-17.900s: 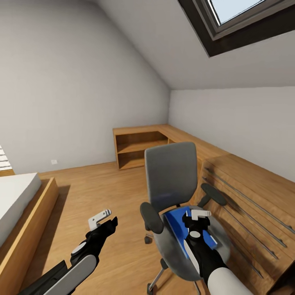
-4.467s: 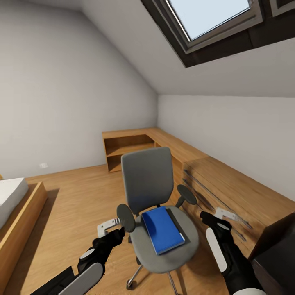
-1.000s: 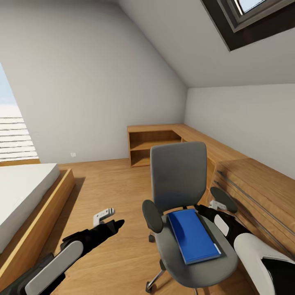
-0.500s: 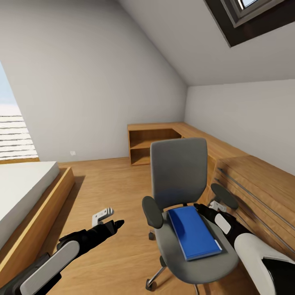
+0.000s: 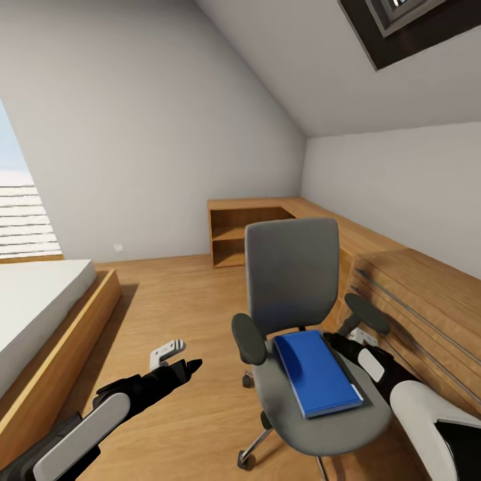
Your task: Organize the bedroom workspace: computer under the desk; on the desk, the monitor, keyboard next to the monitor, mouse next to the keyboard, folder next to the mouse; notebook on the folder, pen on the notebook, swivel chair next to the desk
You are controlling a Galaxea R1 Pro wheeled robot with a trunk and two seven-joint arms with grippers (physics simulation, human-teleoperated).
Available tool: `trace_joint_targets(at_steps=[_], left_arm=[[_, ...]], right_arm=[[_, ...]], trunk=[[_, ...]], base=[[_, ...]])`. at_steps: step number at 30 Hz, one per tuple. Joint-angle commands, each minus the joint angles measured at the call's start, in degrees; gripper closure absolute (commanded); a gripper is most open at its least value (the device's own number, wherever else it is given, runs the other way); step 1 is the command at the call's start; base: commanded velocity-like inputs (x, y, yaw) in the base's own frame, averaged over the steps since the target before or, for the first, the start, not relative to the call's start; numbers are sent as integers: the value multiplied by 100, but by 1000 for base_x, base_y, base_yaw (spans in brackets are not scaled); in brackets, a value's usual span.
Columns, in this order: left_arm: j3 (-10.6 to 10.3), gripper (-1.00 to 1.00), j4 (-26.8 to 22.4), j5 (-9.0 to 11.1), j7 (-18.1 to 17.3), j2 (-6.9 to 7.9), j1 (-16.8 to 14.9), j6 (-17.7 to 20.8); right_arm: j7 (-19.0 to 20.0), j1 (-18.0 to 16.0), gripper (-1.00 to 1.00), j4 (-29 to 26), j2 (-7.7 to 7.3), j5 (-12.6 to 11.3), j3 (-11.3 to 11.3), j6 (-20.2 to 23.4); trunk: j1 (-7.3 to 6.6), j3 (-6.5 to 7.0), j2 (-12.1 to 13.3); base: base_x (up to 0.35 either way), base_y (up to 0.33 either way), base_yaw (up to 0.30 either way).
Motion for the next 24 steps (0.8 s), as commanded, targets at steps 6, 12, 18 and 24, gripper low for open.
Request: trace_joint_targets(at_steps=[6,12,18,24], left_arm=[[-15,-100,47,38,24,-5,-7,-9],[-22,-100,123,48,23,-5,-7,-15],[-33,-100,132,50,42,-13,-7,-13],[-29,-100,133,43,39,-14,-7,-10]], right_arm=[[-180,-7,-100,11,35,45,-6,67],[-213,-3,-100,13,40,54,4,68],[-349,-7,-100,13,48,62,18,75],[-634,-9,-100,13,49,66,31,80]], trunk=[[66,-60,-125],[66,-60,-125],[66,-60,-125],[66,-60,-125]], base=[[0,0,0],[87,0,0],[188,0,0],[35,0,0]])
